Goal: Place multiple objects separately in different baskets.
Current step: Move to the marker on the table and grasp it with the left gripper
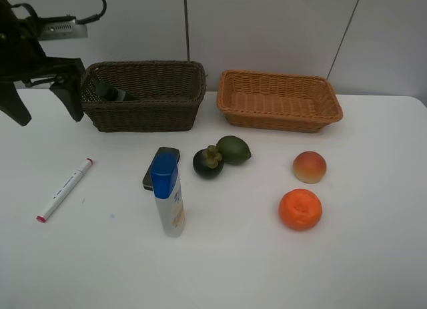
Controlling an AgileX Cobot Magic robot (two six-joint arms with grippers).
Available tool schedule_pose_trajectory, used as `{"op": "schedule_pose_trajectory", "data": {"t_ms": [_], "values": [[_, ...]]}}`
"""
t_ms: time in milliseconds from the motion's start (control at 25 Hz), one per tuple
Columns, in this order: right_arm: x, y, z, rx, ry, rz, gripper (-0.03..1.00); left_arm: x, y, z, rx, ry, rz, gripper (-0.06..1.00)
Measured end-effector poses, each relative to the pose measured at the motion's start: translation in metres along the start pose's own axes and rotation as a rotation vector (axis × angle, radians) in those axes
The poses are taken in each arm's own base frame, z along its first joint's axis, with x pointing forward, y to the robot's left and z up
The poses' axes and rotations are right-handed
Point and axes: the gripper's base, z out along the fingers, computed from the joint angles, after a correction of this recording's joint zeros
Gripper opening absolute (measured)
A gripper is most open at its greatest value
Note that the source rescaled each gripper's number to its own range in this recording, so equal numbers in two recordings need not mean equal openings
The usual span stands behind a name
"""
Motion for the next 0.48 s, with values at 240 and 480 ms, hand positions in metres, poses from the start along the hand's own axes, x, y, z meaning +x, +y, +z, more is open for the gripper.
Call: {"op": "schedule_pose_trajectory", "data": {"t_ms": [240,480], "values": [[0.000,0.000,0.000,0.000,0.000,0.000,1.00,0.026,0.017,0.054,-0.091,-0.001,0.085,1.00],[0.000,0.000,0.000,0.000,0.000,0.000,1.00,0.030,0.023,0.092,-0.108,-0.192,0.178,1.00]]}}
